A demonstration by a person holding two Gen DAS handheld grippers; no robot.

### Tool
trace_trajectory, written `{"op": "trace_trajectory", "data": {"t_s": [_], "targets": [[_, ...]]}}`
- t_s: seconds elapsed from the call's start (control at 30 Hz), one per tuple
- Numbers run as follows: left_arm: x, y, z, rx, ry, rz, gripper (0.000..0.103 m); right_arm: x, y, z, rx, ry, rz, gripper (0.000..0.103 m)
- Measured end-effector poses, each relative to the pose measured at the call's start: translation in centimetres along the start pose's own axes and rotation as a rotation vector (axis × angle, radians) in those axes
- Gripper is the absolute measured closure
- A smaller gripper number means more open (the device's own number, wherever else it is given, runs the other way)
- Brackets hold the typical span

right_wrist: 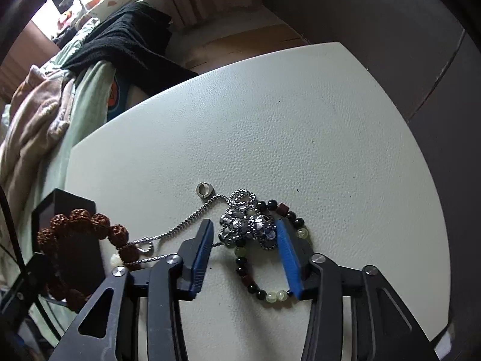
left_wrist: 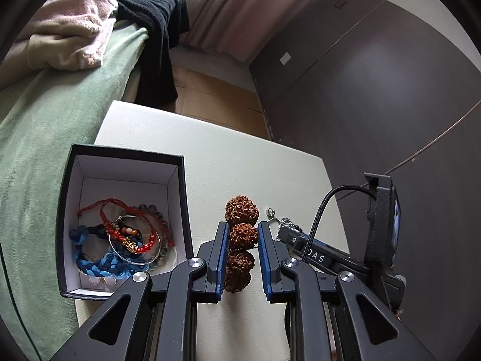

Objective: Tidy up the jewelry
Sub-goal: 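Grip the brown bead bracelet with the left gripper while the right grasps the silver pendant, then drop the brown bracelet into the black box with the left gripper while the right lifts the pendant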

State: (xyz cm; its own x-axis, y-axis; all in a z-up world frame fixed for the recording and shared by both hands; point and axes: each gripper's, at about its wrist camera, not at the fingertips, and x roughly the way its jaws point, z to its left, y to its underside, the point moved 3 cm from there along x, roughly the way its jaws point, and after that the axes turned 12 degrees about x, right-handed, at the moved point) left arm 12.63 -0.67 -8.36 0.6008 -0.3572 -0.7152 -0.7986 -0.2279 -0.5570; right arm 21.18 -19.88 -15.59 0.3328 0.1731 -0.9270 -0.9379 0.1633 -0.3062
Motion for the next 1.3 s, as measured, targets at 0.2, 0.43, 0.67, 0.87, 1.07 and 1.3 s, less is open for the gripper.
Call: {"op": "trace_trajectory", "data": {"t_s": [0.2, 0.43, 0.67, 0.87, 1.07, 1.3], "targets": [[-2.8, -0.7, -0.1, 0.000, 0.006, -0.064, 0.083, -1.5, -0.3, -1.2, 0.043, -0.111, 0.004, 0.066], [-7.3, -1.3, 0.2, -0.012, -0.006, -0.167, 0.083, -5.8, -0.6, -1.9, 0.061, -0.202, -0.077, 0.066], [-11.1, -2.2, 0.9, -0.023, -0.024, -0.258, 0.083, -10.3, -0.5, -0.4, 0.040, -0.371, -0.146, 0.066], [-12.5, -2.3, 2.9, -0.050, -0.084, -0.288, 0.083, -13.6, 0.2, 0.9, 0.017, -0.478, -0.195, 0.066], [-10.4, -1.9, 4.9, -0.093, -0.065, -0.235, 0.083, -15.3, 0.5, 3.0, -0.003, -0.540, -0.217, 0.066], [-9.5, -1.5, 5.6, -0.102, -0.059, -0.206, 0.048, -16.9, 1.1, 5.2, -0.032, -0.571, -0.243, 0.066]]}}
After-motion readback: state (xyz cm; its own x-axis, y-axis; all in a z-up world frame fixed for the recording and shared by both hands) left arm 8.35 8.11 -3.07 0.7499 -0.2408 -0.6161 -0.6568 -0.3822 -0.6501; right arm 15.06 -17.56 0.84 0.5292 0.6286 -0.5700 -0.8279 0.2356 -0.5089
